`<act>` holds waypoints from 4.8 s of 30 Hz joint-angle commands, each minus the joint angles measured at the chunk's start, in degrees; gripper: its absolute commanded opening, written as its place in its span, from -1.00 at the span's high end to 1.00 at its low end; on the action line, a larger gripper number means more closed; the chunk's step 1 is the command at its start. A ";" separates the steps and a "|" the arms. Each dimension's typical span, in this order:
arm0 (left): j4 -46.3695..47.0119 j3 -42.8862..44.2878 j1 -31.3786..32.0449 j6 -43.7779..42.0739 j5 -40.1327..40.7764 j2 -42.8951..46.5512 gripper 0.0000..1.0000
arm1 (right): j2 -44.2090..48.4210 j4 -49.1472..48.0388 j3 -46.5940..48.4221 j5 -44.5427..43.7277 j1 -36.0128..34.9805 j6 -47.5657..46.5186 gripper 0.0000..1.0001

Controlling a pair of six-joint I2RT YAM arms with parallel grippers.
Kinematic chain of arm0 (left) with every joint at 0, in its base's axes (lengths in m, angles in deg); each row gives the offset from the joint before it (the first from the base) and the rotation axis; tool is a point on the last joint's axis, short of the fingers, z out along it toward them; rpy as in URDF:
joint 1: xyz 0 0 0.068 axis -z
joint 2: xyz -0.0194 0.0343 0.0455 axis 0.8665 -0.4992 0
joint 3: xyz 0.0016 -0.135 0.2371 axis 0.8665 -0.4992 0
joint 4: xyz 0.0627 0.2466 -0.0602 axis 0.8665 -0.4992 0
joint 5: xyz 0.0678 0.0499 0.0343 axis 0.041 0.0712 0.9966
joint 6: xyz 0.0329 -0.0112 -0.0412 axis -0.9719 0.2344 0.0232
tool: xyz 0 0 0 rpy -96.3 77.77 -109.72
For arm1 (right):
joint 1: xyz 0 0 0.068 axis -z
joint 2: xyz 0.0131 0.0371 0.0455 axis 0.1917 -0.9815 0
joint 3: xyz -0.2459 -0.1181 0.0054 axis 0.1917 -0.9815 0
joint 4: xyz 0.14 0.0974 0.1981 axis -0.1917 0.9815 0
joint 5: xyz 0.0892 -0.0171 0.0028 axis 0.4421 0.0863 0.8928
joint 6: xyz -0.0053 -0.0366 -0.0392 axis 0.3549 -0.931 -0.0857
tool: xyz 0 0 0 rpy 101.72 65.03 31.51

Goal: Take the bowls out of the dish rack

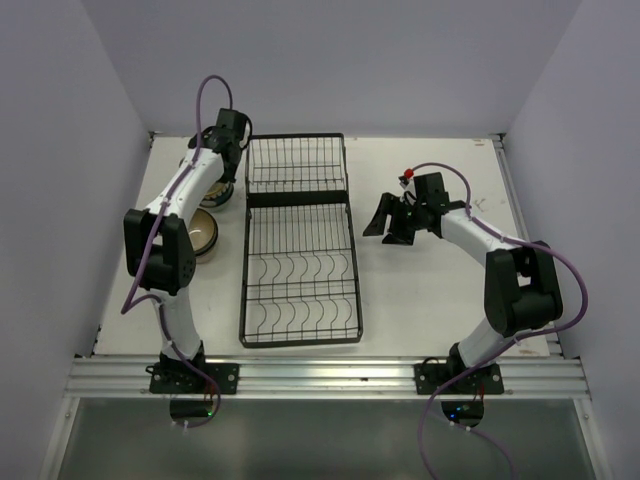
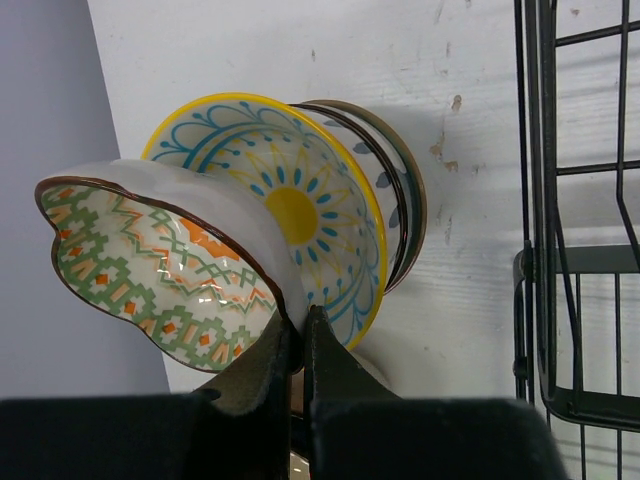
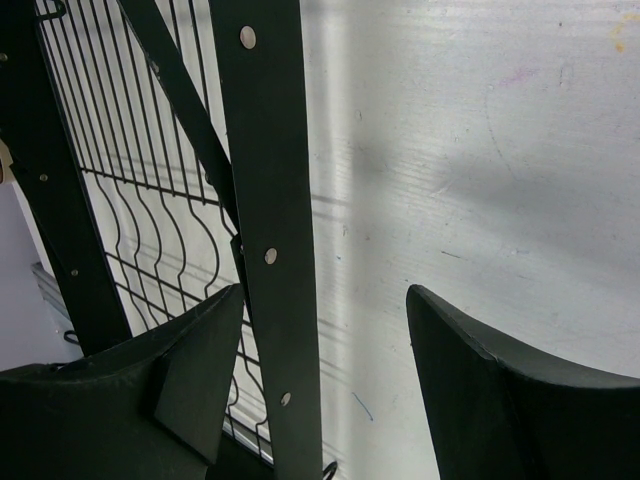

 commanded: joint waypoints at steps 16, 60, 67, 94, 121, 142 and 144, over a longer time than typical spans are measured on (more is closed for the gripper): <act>0.97 -0.11 -0.67 -1.75 6.19 -1.44 0.84 | 0.24 -1.54 0.37 -0.07 -0.25 0.21 -0.40; 1.76 5.96 -0.50 1.50 3.20 -0.39 0.21 | -1.25 -1.72 0.46 -0.07 -0.25 0.30 -0.40; 4.40 3.94 -0.50 1.24 0.74 0.14 0.20 | -1.43 -1.72 0.54 -0.07 -0.26 0.30 -0.40; 8.18 1.73 -0.50 0.45 -1.54 -1.09 0.20 | -1.87 -0.58 1.25 -0.51 -0.25 -0.14 -0.40; 38.93 -44.38 -0.41 9.85 -7.34 57.96 -1.00 | 6.38 17.80 16.97 -18.95 -0.08 -3.40 -0.92; 45.18 -64.79 10.31 10.03 5.48 77.04 -1.00 | 24.15 11.12 6.00 -20.20 -0.34 -8.05 -0.97; 45.18 -64.97 10.31 9.94 6.19 76.61 -1.00 | 23.44 10.51 5.47 -18.88 -0.25 -8.66 -0.97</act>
